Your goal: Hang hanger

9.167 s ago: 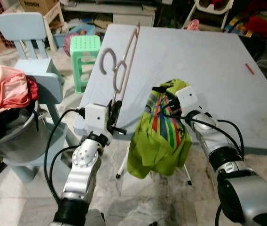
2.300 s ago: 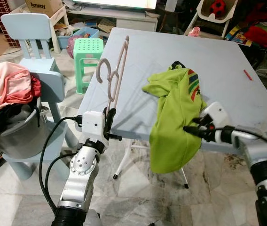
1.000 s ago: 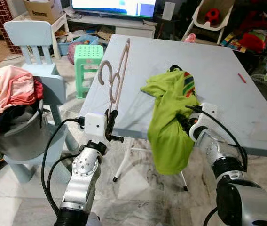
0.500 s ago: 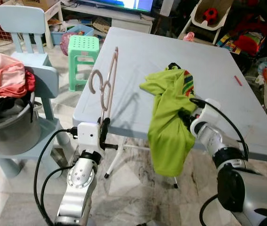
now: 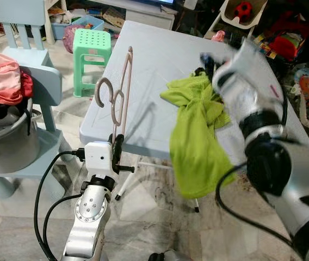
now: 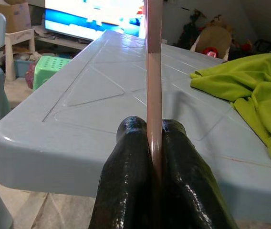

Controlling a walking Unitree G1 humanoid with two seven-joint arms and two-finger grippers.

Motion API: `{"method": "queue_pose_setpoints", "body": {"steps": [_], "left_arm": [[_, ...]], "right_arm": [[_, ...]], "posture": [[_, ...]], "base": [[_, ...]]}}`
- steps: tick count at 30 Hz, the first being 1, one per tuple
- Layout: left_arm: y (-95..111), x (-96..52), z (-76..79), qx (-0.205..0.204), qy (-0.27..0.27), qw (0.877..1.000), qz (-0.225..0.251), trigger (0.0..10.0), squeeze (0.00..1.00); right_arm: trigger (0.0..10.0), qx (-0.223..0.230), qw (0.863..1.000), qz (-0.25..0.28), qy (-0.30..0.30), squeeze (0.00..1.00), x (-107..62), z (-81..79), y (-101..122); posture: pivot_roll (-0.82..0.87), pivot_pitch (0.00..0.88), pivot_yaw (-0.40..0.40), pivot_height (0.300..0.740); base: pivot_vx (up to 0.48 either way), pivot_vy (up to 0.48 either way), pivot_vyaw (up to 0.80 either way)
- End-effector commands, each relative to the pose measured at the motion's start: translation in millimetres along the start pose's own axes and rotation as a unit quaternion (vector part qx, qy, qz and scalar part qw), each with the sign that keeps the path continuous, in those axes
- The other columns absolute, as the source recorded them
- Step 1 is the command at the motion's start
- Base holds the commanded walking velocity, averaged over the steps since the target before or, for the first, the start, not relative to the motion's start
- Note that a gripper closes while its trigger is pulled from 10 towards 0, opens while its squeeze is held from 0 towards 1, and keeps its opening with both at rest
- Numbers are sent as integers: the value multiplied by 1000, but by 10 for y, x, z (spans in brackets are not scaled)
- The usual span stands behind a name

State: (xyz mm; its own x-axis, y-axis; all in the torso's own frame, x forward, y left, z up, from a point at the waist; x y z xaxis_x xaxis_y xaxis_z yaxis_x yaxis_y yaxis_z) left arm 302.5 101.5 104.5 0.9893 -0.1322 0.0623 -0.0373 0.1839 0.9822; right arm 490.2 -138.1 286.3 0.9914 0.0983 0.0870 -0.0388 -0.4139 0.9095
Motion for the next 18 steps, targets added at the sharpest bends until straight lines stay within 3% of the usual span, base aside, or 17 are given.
{"method": "queue_pose_setpoints", "body": {"steps": [1,3,4,5,6,7,8,11,12,13,14,17,18], "left_arm": [[-74,-15,77,-17,5,1000,-16,10000,0],[-71,-9,81,-17,5,1000,-15,10000,0],[-65,0,89,-18,5,1000,-14,10000,0],[-64,1,91,-18,6,1000,-13,10000,0],[-64,0,91,-18,6,1000,-14,10000,0],[-71,-2,92,-19,6,1000,-14,10000,0],[-86,-7,98,-20,5,1000,-16,10000,0],[-105,-12,111,-21,4,1000,-19,10000,0],[-109,-11,117,-21,3,1000,-19,10000,0],[-113,-8,121,-21,1,1000,-21,10000,0],[-112,-5,116,-21,0,1000,-22,10000,0],[-120,-3,111,-20,-3,1000,-24,10000,0],[-131,4,114,-17,-8,999,-27,10000,0]], "right_arm": [[0,16,999,37,-14,0,2,68,274],[0,13,998,58,-4,0,10,-3,446],[0,-16,998,64,13,0,14,-83,560],[1020,-74,995,64,24,0,11,-119,613],[1020,-91,994,63,26,0,10,-120,617],[10000,-159,986,41,33,192,4,-76,508],[10000,-201,978,15,45,1000,-8,-19,367],[10000,-230,971,-16,69,1000,-45,73,164],[10000,-248,965,-34,78,1000,-75,152,50],[10000,-269,954,-79,105,1000,-166,322,-204],[10000,-265,950,-108,122,1000,-245,445,-349],[10000,-276,941,-140,139,1000,-346,597,-491],[10000,-285,933,-159,154,1000,-445,736,-572]], "posture": [[105,25,-223,740],[102,20,-225,740],[102,20,-225,740],[102,20,-225,740],[102,20,-225,740],[94,13,-226,740],[94,13,-226,740],[94,13,-226,740],[88,9,-219,740],[85,10,-210,740],[85,10,-208,740],[77,8,-193,740],[72,6,-184,740]], "base": [[0,0,0],[0,0,0],[0,0,0],[0,0,0],[0,0,0],[0,0,0],[0,0,0],[0,0,0],[0,0,0],[0,0,0],[0,0,0],[0,0,0],[0,0,0]]}}
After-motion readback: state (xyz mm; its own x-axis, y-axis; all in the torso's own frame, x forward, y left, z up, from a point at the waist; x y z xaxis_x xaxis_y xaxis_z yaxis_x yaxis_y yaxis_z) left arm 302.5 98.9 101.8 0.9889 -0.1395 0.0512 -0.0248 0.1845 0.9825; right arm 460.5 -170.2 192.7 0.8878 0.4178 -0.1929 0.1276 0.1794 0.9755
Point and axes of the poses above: a point about 5 cm out from each wrist's last joint towards the gripper, its own x axis pointing out of the wrist towards the gripper, its own y axis along the axis of the wrist's last joint, z = x × y, the point moved 6 cm from there along x, pointing out of the wrist towards the gripper, and after that the axes turned 7 degrees about -x, right-handed, at the moved point
